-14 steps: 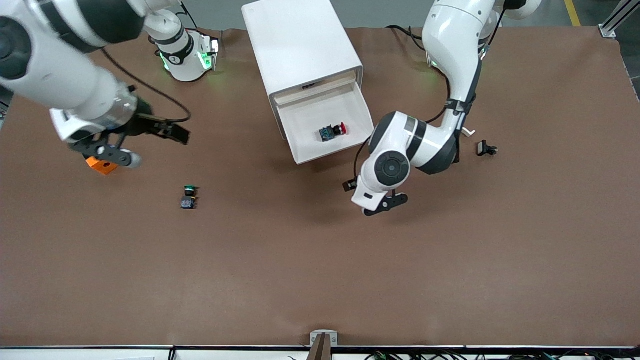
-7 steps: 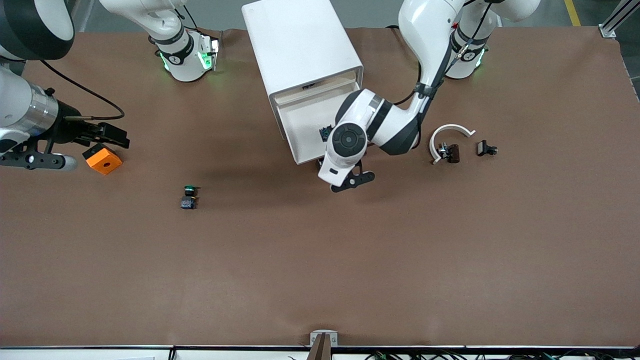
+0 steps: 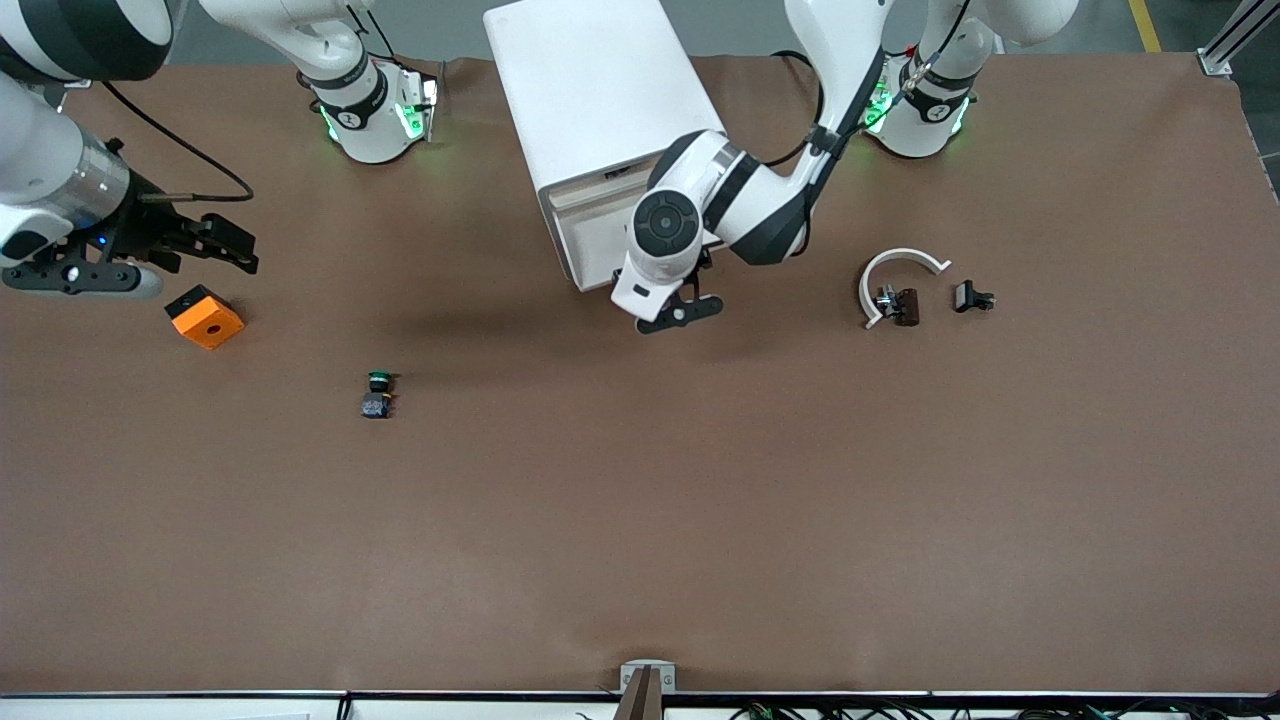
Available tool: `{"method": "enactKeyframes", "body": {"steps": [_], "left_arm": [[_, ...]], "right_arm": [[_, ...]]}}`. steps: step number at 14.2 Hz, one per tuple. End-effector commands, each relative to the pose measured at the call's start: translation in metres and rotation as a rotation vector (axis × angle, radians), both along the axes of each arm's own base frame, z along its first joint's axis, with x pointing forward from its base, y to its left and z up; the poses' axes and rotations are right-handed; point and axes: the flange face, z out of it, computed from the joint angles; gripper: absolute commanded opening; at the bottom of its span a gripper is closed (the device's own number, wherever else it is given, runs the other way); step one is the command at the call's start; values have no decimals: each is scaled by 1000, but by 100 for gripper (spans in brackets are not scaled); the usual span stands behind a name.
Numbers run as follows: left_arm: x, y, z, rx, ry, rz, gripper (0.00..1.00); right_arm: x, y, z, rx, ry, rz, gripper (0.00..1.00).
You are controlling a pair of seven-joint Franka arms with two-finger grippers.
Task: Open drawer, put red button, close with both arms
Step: 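Push the drawer closed with the left gripper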
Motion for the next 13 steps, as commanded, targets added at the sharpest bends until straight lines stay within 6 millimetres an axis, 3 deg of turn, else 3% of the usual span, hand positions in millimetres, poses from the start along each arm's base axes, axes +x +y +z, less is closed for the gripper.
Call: {"method": "enactKeyframes", "body": {"steps": [1,4,8,11,13], "left_arm": [[-23,-9,7,-24,26,42,100],[-47,-26,0,-5,54,56,100],[-65,-37,0,-4,69,43,100],[-67,-39,2,-7,72,38,100],[-50,-31,7,-13,55,55,100]], "right_arm": [[-2,-21,17,-4,-47,57,100],[0,-35,38,-4,-85,75,100],[2,-60,63,-11,-121,26,100],[3,-67,79,-14,-156,14,100],[10,-68,87,-17,-170,8,100]]}}
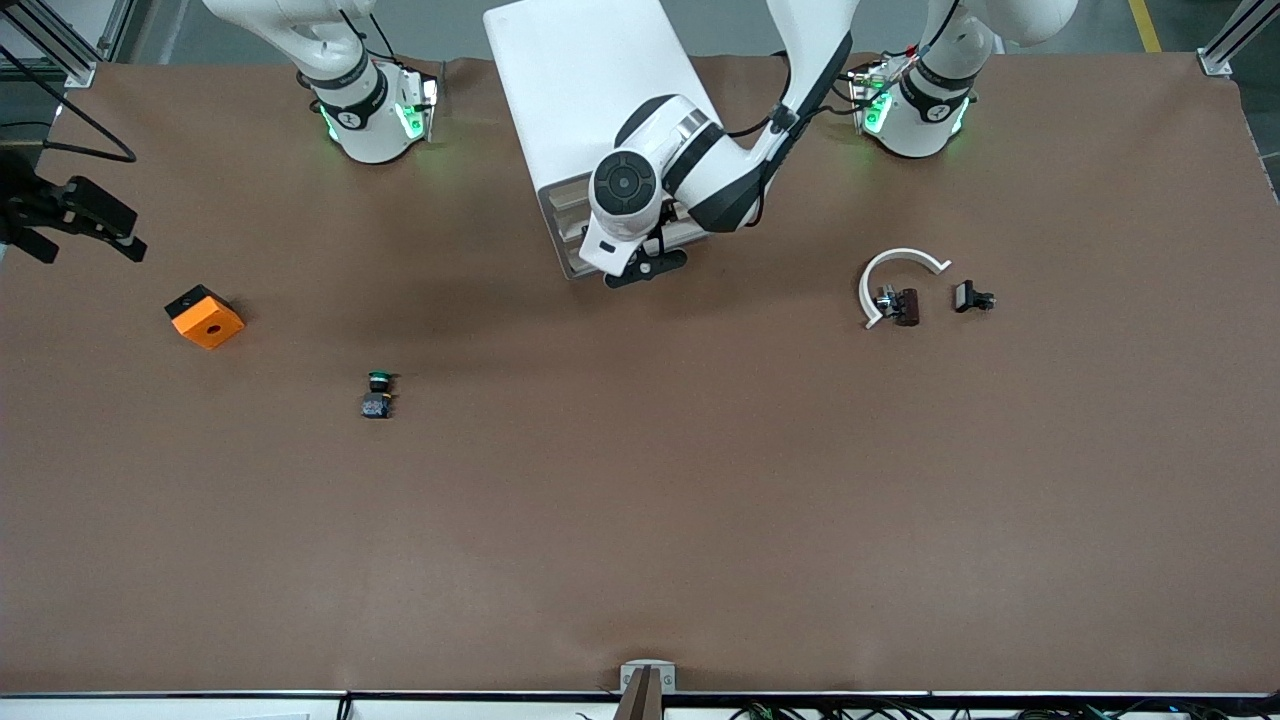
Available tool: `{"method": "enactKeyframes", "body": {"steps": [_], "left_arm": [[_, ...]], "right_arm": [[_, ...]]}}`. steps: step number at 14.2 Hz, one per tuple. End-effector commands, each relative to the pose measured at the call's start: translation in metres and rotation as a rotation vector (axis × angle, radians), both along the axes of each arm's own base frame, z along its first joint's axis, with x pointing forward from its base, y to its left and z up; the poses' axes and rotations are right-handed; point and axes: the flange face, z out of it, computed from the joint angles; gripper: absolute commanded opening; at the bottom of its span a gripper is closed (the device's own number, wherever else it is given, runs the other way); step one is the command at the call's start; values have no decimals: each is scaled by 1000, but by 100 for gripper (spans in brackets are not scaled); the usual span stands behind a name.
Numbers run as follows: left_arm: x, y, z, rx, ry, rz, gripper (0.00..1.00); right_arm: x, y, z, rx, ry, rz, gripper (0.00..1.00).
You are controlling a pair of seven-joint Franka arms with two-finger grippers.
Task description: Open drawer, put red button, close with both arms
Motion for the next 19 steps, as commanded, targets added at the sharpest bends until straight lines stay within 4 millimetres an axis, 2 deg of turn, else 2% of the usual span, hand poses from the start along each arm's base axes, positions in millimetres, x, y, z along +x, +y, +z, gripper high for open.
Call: {"method": "enactKeyframes", "body": {"steps": [1,2,4,5,6,7,8,10,12,13,14,16,19], "left_arm": [[26,19,13,-20,-20,48,100],[55,36,21,-26,-46,87,100],[115,78,51,-28,-127,149,100],[141,102,69,-33,-168,174,100],[167,130,87,-37,-204,209,100],[185,152,107,-51,-237,236,100],[204,182,122,-46,-268,267,100],[230,235,149,-14,-349,263,100],[247,280,175,1,-411,240,100],[253,301,189,-4,-431,245,100],[260,334,202,-4,-441,264,100],[265,384,232,-15,-466,230,100],[257,423,253,-10,-434,191,100]], "right_arm": [[9,1,10,-16,-7,7,100],[11,5,9,-18,-6,11,100],[13,-10,7,-5,-5,-13,100],[12,-22,11,3,-14,-37,100],[12,-26,18,12,-28,-43,100],[12,-24,21,10,-33,-42,100],[13,-21,21,10,-34,-39,100],[15,-16,20,14,-34,-36,100],[18,1,18,8,-29,-17,100],[18,2,17,5,-27,-25,100],[19,3,17,4,-28,-28,100],[20,1,21,4,-37,-31,100],[20,-1,21,-1,-34,-33,100]]}}
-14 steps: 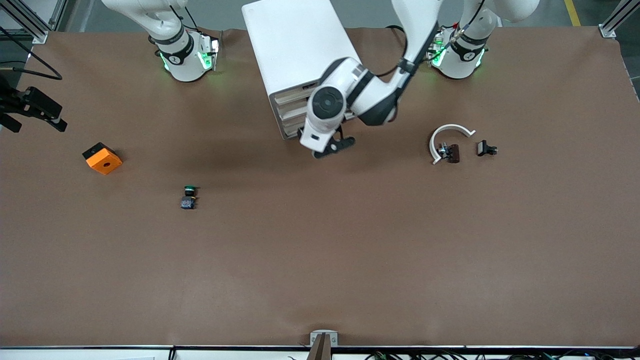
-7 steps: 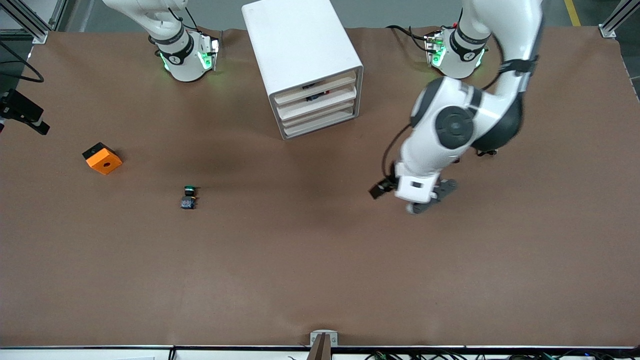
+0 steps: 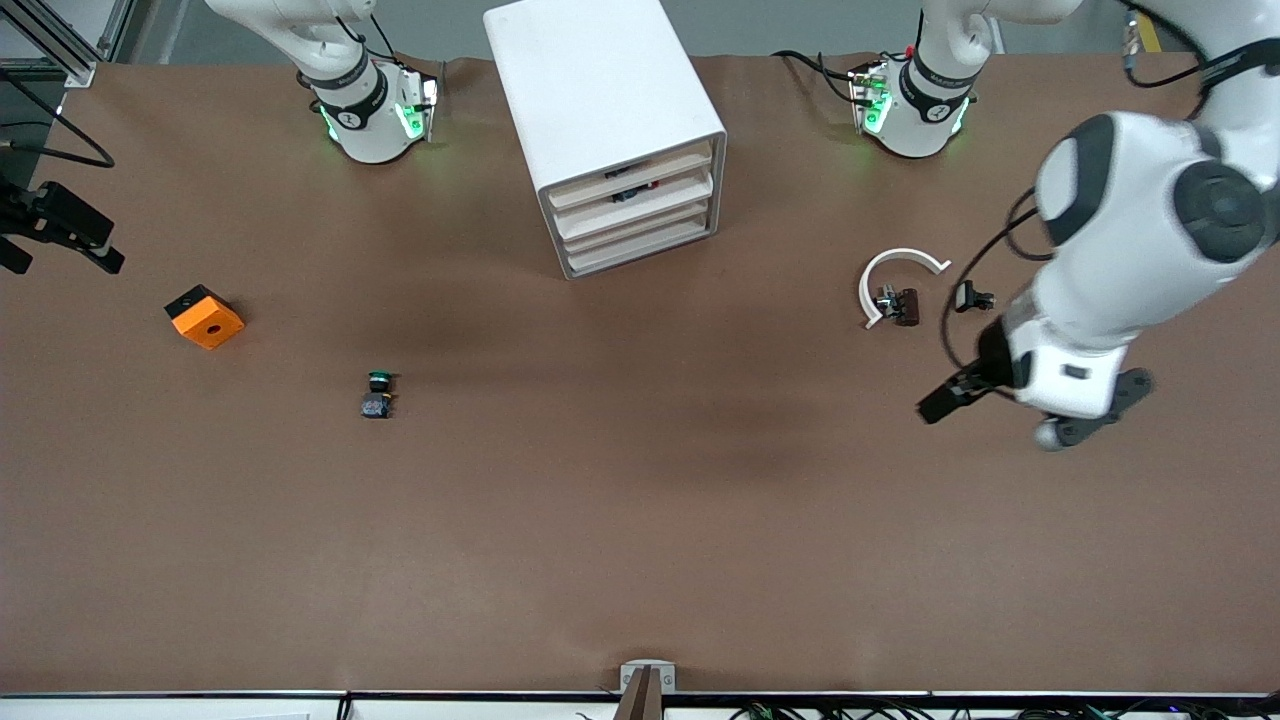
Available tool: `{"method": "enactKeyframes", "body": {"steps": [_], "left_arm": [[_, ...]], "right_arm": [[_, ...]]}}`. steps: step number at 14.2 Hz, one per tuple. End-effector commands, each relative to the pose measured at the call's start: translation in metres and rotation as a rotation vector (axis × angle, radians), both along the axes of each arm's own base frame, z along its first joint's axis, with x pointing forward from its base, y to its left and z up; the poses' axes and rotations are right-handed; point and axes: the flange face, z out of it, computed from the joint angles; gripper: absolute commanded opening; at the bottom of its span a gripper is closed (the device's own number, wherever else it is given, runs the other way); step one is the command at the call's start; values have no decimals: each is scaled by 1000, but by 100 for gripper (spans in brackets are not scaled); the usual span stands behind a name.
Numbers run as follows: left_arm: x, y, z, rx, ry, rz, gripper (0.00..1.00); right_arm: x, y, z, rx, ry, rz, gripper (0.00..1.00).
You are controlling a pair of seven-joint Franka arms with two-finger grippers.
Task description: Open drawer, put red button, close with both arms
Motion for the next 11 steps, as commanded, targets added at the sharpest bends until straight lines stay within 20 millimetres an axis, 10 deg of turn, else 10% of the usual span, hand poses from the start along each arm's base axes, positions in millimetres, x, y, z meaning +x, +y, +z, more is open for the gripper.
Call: {"method": "enactKeyframes", "body": {"steps": [1,11], "left_arm": [[-16,18,23,14,23,-24,100],[-57,64,100,24,90,-264,100]], "right_arm": [[3,-7,5,-2,2,-19,100],[1,-30,9,5,-9,-56,100]]}}
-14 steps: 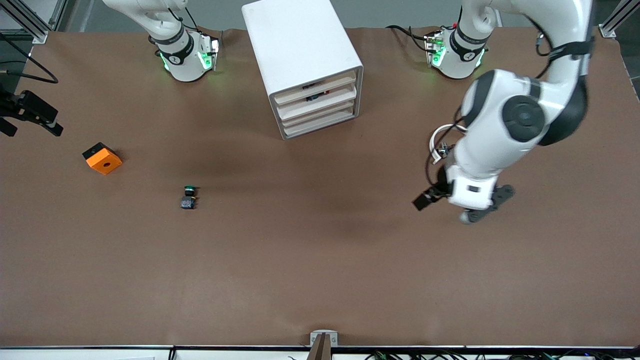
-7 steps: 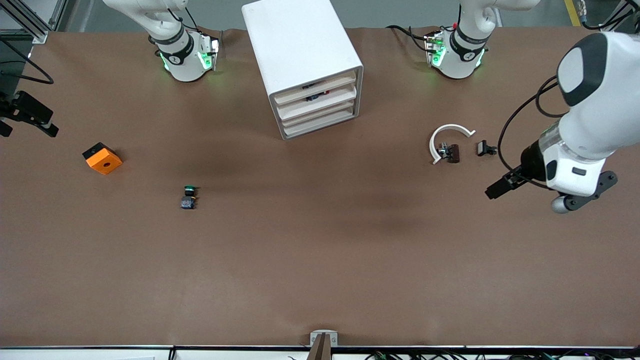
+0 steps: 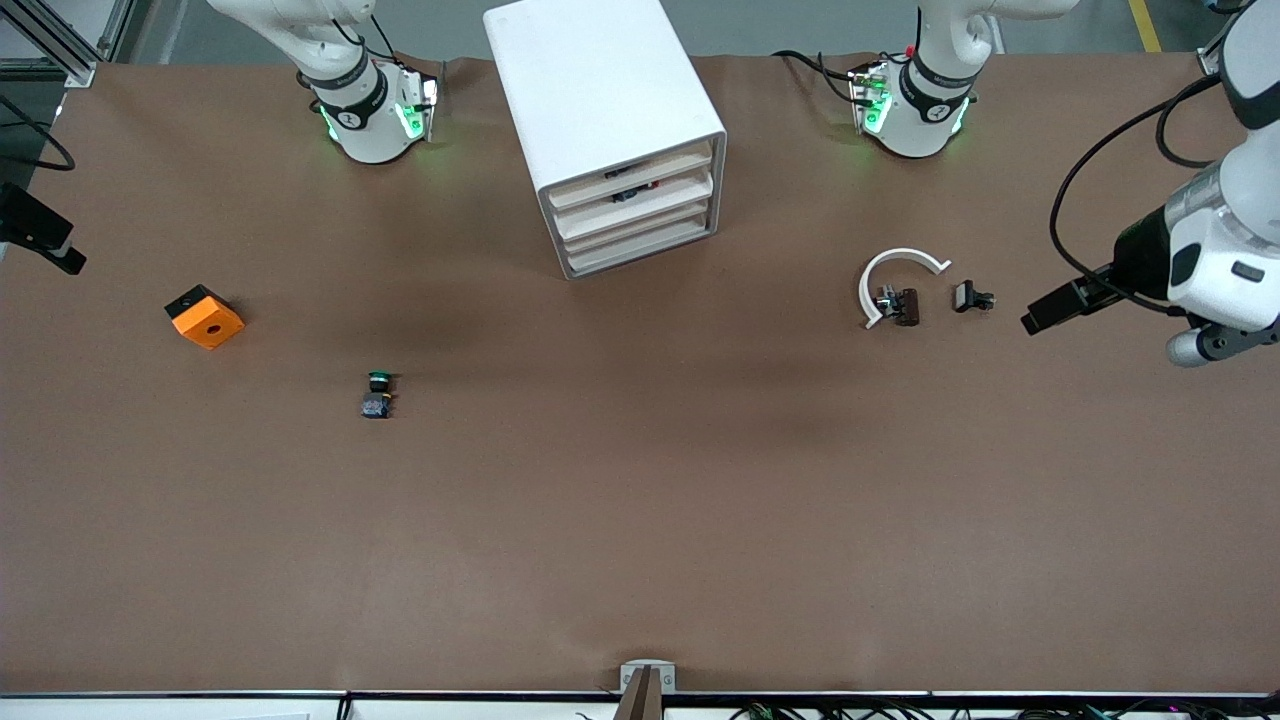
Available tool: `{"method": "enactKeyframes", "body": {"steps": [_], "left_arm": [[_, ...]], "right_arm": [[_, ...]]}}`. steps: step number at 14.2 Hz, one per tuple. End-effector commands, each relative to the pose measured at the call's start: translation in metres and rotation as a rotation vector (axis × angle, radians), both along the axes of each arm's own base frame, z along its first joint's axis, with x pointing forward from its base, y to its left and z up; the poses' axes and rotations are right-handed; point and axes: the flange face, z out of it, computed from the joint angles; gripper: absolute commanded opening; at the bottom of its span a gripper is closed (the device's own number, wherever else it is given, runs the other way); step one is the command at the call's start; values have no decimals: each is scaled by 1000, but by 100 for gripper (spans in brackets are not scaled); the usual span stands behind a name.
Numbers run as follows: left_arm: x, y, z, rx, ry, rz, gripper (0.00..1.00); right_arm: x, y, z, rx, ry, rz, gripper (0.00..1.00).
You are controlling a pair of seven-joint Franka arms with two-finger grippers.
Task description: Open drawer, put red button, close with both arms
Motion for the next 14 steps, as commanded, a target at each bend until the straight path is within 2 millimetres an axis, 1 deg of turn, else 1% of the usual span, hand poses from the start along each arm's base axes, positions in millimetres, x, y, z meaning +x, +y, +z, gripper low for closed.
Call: {"method": "enactKeyframes", "body": {"steps": [1,2,3,4,6,7,9,10,14], "left_arm": [[-14,5,20,12,-14,-131,100],[-18,10,22,12,-7,-146,100],[-19,28,23,10,4,-140,100],[-21,27,24,7,0,-175,100],[-25,29,25,16,-6,-190,100],[-26,34,26,28,-7,-186,100],[-29,36,27,33,-9,-226,100],[-33,36,31,43,-15,-227,100],[-47,37,35,51,-16,-227,100]], "right_arm": [[2,-1,6,6,-3,-1,100],[2,-1,7,8,-5,-2,100],[2,-1,8,7,-8,-2,100],[2,0,10,8,-11,-2,100],[2,0,11,8,-13,-2,100],[2,0,11,8,-13,-2,100],[3,0,11,8,-13,-1,100],[2,0,11,8,-13,-2,100],[2,-1,11,8,-11,-2,100]]}}
